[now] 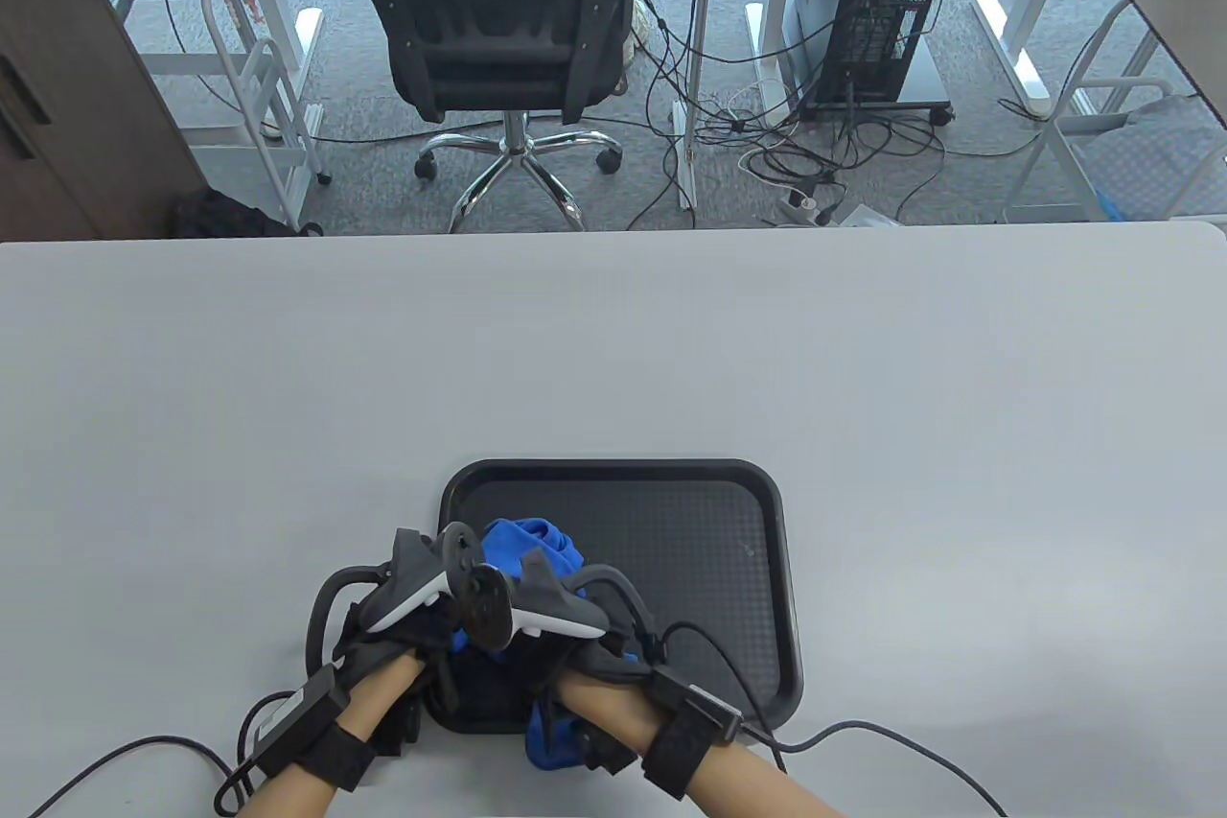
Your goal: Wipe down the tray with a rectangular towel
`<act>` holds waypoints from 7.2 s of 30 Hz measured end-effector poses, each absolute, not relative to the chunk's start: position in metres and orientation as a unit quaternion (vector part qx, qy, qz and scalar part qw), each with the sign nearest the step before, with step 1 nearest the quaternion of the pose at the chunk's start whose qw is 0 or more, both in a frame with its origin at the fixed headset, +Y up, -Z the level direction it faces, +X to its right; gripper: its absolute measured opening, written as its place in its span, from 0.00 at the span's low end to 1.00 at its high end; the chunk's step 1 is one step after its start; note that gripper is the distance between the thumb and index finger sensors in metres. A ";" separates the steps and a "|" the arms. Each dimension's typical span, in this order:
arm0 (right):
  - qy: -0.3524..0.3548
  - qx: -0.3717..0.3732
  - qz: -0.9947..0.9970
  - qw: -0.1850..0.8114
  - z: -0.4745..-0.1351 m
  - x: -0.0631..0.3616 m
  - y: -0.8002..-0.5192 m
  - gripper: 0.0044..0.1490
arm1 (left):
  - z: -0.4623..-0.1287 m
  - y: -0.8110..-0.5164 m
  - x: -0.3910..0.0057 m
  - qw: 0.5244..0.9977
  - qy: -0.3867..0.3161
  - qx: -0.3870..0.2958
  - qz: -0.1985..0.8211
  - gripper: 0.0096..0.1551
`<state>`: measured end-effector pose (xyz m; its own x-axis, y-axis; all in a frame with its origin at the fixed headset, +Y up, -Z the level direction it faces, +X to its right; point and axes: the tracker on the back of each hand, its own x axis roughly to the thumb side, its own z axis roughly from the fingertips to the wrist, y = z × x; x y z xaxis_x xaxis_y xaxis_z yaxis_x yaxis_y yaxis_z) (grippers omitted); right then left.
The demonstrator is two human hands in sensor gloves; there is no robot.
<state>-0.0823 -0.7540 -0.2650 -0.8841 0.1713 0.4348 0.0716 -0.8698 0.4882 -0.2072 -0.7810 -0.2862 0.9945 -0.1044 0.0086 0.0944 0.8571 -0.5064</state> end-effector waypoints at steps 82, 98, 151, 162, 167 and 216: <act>0.249 0.226 0.942 0.015 -0.276 -0.076 -0.756 0.34 | -0.286 -0.781 -0.204 0.961 0.012 -0.269 -0.071 0.42; 0.264 0.063 0.960 0.064 -0.344 -0.014 -0.755 0.33 | -0.286 -0.783 -0.203 0.964 0.004 -0.255 -0.077 0.42; 0.288 0.307 0.907 0.012 -0.219 -0.017 -0.756 0.35 | -0.286 -0.783 -0.204 0.963 0.010 -0.260 -0.068 0.42; 0.245 0.282 0.928 0.000 -0.242 -0.064 -0.758 0.35 | -0.286 -0.783 -0.204 0.964 0.010 -0.259 -0.067 0.42; 0.237 0.238 0.942 0.005 -0.266 -0.075 -0.758 0.35 | -0.286 -0.783 -0.204 0.963 0.009 -0.260 -0.068 0.42; 0.233 0.007 0.970 0.072 -0.338 0.074 -0.757 0.34 | -0.286 -0.784 -0.205 0.963 0.006 -0.260 -0.063 0.42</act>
<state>0.0740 -0.7569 -0.3380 -0.9895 0.1434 -0.0195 -0.1366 -0.8807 0.4536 -0.2050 -0.7836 -0.2863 0.9919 -0.1251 0.0220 0.1191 0.8564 -0.5025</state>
